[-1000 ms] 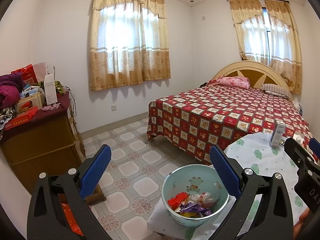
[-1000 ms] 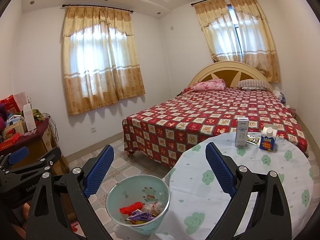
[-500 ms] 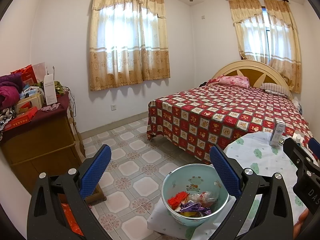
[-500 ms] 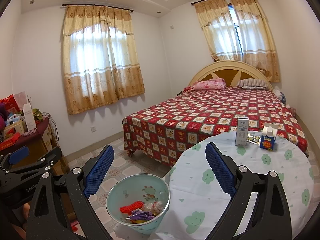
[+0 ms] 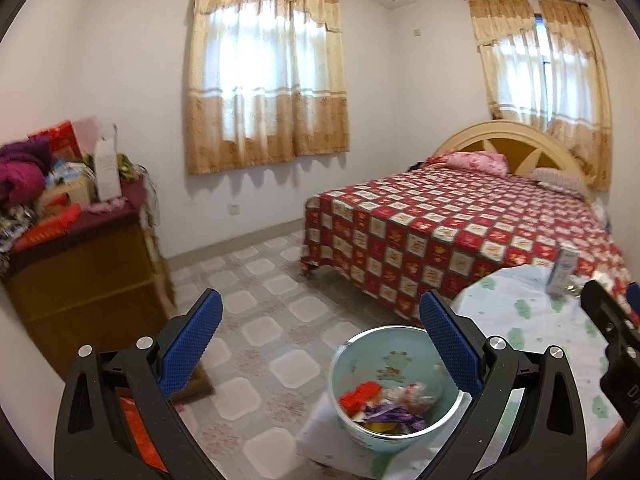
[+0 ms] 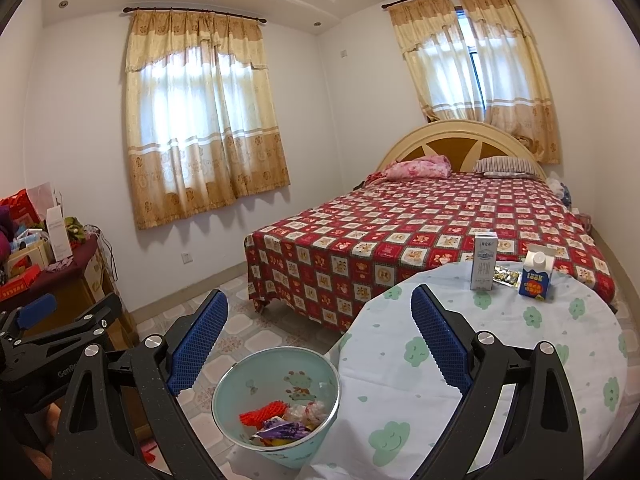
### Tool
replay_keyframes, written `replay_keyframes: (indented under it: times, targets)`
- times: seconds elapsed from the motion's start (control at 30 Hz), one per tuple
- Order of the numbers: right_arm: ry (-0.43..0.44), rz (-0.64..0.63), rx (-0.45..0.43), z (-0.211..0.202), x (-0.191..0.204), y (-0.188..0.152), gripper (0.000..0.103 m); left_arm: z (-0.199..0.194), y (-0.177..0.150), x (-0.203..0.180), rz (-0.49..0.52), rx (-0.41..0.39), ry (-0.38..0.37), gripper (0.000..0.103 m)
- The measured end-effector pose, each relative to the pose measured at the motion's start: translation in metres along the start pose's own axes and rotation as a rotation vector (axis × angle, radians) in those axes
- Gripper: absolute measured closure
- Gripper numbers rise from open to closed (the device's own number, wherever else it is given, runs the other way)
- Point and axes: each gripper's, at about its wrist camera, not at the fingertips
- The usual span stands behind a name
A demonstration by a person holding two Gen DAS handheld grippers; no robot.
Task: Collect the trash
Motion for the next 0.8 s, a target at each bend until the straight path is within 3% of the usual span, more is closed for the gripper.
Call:
replay_keyframes:
  times: [0.1,0.43,0.8]
  targets:
    - [0.000,0.000,0.000,-0.0006,-0.0006,0.0007,0.012,0.0029,-0.0026,-0.0010,0.001,0.018,-0.032,0.006]
    - [-0.009,0.012,0.012,0.0015,-0.0032,-0.0004,0.012,0.0044,-0.0050,-0.0073,0.036,0.004,0.005,0.006]
    - [-0.020,0.027,0.032,0.0061,-0.0063,-0.0021,0.012,0.0100,-0.0039,-0.0005,0.009,0.024,0.017,0.006]
Point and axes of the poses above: each gripper's, at about its wrist camera, not at the fingertips, and z roughly the way its jaws point, x to its left, y to its top, and after that the axes turned 9 degrees about -z, right-handed
